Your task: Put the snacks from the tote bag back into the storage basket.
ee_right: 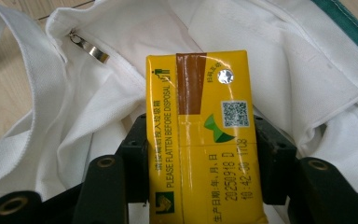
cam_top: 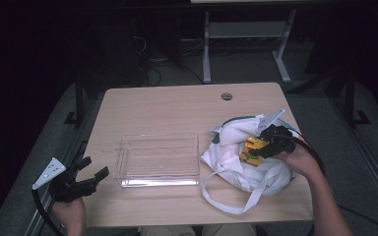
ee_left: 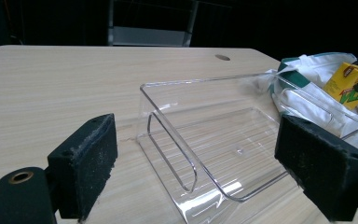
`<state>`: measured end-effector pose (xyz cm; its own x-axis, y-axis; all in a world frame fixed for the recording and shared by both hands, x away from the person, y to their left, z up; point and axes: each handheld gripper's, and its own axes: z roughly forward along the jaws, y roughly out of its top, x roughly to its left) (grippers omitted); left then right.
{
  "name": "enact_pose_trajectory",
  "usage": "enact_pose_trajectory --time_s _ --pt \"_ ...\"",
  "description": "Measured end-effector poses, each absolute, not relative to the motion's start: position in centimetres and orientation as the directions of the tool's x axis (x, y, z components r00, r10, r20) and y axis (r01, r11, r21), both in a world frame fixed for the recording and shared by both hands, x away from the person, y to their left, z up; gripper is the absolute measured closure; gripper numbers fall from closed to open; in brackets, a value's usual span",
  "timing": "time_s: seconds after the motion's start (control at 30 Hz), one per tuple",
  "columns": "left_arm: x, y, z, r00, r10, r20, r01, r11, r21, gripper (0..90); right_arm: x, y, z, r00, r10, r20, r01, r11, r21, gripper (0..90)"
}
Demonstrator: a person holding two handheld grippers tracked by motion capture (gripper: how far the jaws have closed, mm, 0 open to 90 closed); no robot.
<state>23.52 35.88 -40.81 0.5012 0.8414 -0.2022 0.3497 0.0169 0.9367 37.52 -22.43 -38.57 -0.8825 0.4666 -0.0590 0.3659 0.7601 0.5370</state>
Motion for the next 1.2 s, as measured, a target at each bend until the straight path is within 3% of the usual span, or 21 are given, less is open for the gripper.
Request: enact_pose_trajectory --time_s 0.5,1.2 --pt "23.5 35.9 -40.7 0.503 0.842 -0.195 0.345 0.012 0.939 12.5 37.9 -21.2 -37.1 -0.900 0.433 -0.046 0.353 0.789 0.503 50.8" --pt "23.4 35.9 -40.7 0.496 0.844 -0.203 0.344 0.024 0.939 12.5 37.5 -22.1 -33.0 -0.900 0.430 -0.076 0.328 0.781 0.532 51.0"
